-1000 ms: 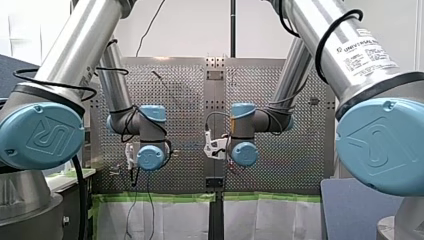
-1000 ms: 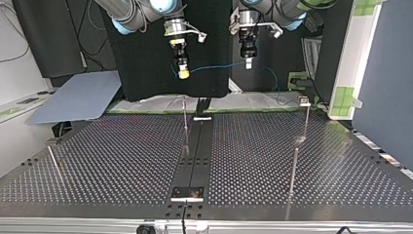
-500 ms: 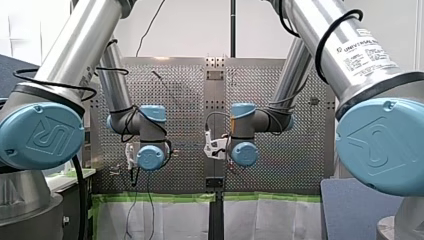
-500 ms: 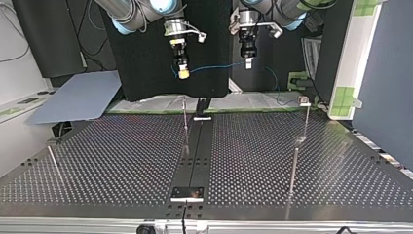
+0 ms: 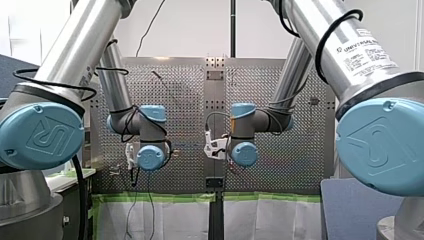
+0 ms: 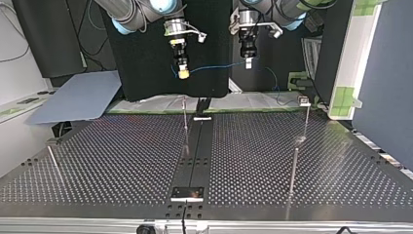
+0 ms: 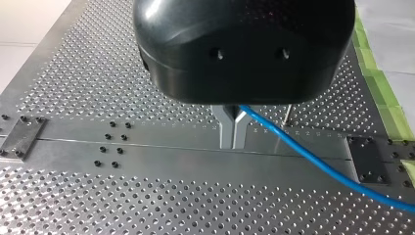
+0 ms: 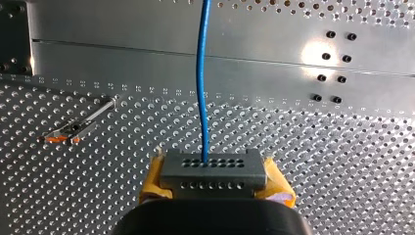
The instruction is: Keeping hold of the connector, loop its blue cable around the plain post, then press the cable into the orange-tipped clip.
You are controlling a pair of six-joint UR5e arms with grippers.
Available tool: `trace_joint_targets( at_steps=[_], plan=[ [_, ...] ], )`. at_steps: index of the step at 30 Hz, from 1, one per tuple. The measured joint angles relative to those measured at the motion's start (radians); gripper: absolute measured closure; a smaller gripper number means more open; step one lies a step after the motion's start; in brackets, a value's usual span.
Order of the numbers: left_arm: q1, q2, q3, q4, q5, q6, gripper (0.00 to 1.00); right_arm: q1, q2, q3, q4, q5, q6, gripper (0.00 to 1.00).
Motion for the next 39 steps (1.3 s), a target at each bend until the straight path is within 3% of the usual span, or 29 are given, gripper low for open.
trace_joint_targets(
  at_steps=[10, 15, 20, 27, 35, 39],
  plan=[
    [0.006, -0.007, -0.007, 0.007, 0.007, 0.007, 1.00, -0.003, 0.003, -0.003, 0.003, 0.000, -0.003, 1.00],
    [0.044, -0.044, -0.044, 0.045, 0.044, 0.028, 1.00, -0.017, 0.038, -0.038, 0.034, 0.000, -0.033, 1.00],
    [0.092, -0.091, -0.082, 0.091, 0.091, 0.032, 1.00, -0.020, 0.086, -0.086, 0.047, 0.000, -0.044, 1.00],
    [0.147, -0.164, -0.092, 0.164, 0.125, 0.032, 1.00, -0.020, 0.161, -0.127, 0.049, 0.000, -0.046, 1.00],
    [0.153, -0.238, -0.093, 0.240, 0.128, 0.031, 1.00, -0.020, 0.240, -0.130, 0.049, 0.000, -0.046, 1.00],
    [0.148, -0.231, -0.087, 0.268, 0.149, 0.011, 1.00, -0.016, 0.277, -0.124, 0.065, -0.015, -0.030, 1.00]
  ],
)
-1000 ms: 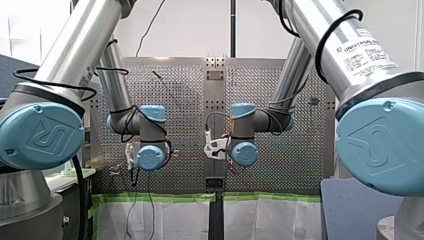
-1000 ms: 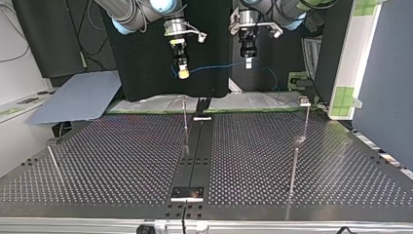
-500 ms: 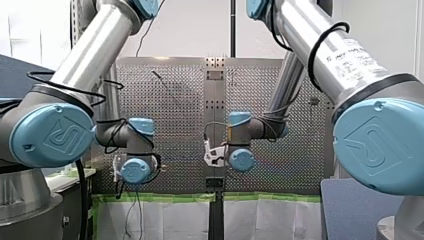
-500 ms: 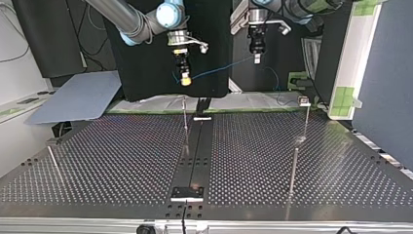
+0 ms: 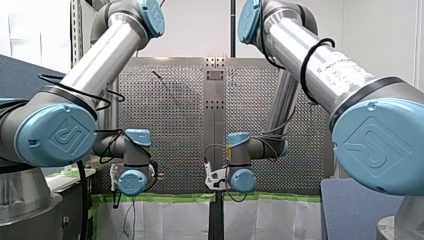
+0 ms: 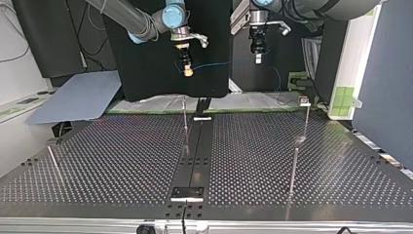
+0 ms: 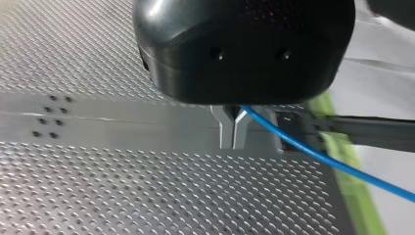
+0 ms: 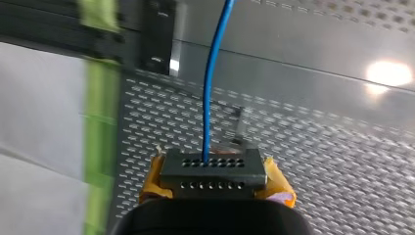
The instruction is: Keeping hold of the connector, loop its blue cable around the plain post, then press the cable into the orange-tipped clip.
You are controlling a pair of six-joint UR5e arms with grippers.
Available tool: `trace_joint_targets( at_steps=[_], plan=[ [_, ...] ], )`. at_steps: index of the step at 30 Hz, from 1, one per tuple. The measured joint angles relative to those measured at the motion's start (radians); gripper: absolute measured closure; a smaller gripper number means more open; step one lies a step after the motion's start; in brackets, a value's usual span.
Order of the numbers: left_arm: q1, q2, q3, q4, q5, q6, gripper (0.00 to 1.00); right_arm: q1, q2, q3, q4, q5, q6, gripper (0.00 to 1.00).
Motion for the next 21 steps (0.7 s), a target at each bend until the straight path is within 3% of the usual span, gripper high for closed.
trace_joint_targets(
  at_steps=[5, 12, 21],
  plan=[
    [-0.031, 0.037, 0.036, -0.020, 0.025, -0.040, 1.00, 0.012, -0.008, -0.006, 0.038, -0.014, 0.038, 1.00],
    [-0.037, 0.106, 0.104, -0.086, -0.023, -0.109, 1.00, 0.017, -0.074, -0.032, 0.109, -0.073, 0.105, 1.00],
    [-0.031, 0.192, 0.153, -0.173, -0.044, -0.165, 1.00, 0.005, -0.163, -0.070, 0.198, -0.109, 0.140, 1.00]
  ],
)
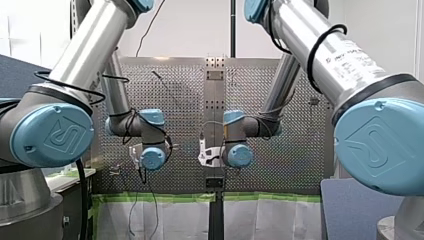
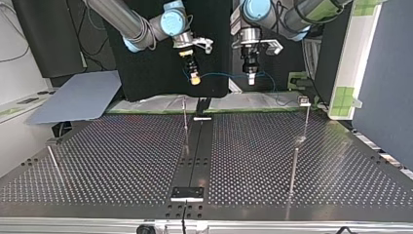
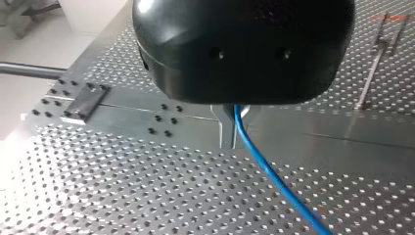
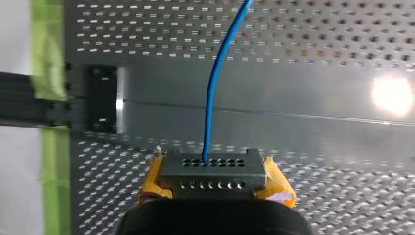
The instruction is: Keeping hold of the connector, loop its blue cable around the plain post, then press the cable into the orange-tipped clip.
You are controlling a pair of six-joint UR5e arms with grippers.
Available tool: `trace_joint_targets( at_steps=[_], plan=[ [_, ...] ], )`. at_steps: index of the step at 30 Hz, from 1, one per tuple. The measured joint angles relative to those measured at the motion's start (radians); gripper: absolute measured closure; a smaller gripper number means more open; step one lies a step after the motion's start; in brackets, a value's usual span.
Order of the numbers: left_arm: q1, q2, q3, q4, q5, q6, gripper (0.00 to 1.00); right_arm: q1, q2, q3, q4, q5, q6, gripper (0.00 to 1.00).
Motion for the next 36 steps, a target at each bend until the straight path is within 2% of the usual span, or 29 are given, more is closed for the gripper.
trace_joint_targets(
  at_steps=[8, 17, 23, 30, 36],
  plan=[
    [0.003, 0.073, 0.032, -0.072, -0.001, -0.009, 1.00, -0.011, -0.075, -0.061, 0.076, -0.010, 0.013, 1.00],
    [0.004, 0.152, 0.108, -0.152, -0.010, -0.018, 1.00, -0.016, -0.152, -0.137, 0.151, -0.064, 0.012, 1.00],
    [0.008, 0.203, 0.160, -0.203, -0.053, -0.034, 1.00, -0.019, -0.207, -0.191, 0.207, -0.084, 0.010, 1.00],
    [0.016, 0.271, 0.228, -0.271, -0.121, -0.037, 1.00, -0.025, -0.273, -0.258, 0.273, -0.122, 0.013, 1.00],
    [0.024, 0.331, 0.288, -0.331, -0.176, -0.048, 1.00, -0.032, -0.324, -0.309, 0.324, -0.141, 0.013, 1.00]
  ],
)
